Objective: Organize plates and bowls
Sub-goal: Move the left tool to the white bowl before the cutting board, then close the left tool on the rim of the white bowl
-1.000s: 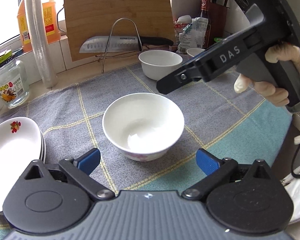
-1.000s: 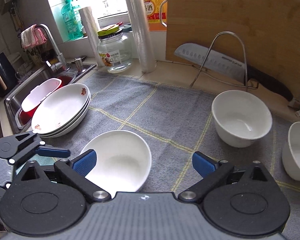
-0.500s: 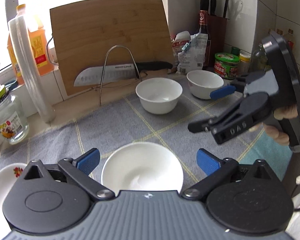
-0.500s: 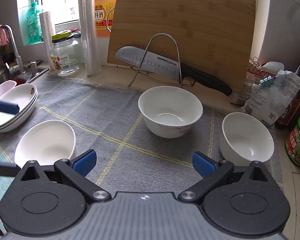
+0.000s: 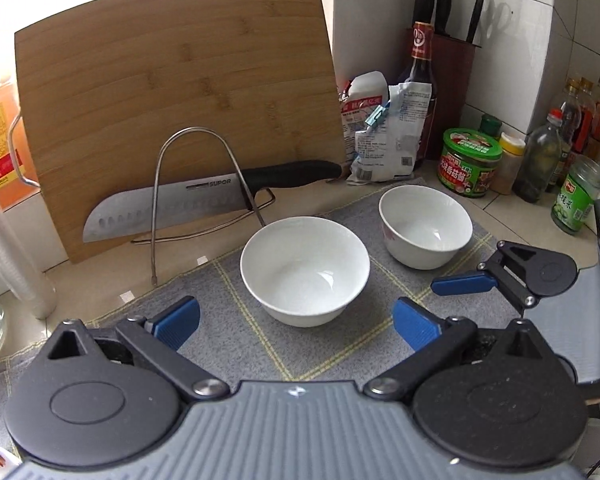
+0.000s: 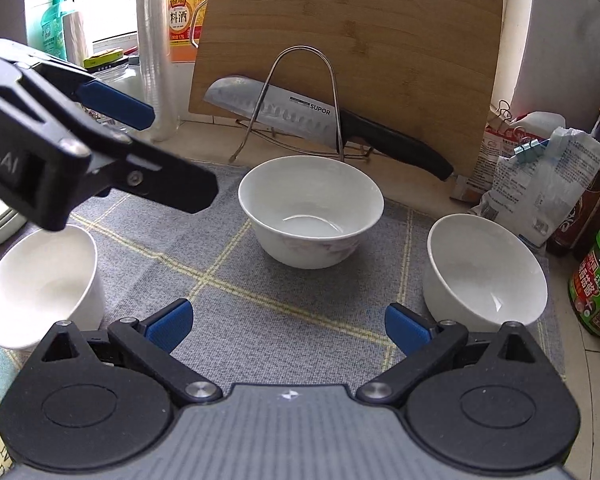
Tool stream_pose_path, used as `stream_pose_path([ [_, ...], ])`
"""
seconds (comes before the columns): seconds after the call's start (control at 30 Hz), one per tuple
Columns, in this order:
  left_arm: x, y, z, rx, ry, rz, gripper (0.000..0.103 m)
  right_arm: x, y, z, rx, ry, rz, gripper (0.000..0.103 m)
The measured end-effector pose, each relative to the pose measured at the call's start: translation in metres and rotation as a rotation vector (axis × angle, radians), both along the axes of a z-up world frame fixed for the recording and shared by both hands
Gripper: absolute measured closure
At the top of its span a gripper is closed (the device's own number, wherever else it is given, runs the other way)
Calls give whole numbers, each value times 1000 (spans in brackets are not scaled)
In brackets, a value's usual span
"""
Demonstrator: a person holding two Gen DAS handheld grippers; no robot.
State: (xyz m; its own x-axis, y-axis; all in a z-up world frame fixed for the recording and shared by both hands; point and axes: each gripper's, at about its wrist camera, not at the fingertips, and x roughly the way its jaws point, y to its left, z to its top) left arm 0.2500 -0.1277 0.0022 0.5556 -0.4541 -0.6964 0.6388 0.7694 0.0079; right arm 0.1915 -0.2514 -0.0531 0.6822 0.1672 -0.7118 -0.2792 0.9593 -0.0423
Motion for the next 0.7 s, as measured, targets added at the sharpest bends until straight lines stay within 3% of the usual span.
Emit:
stream_pose_path([
  [0.23, 28, -22, -12, 43, 33, -20, 1, 14, -2, -8, -2, -3, 18, 0],
  [0.7, 87, -45, -39, 54, 177, -30, 1, 44, -2, -16, -4, -28, 38, 0],
])
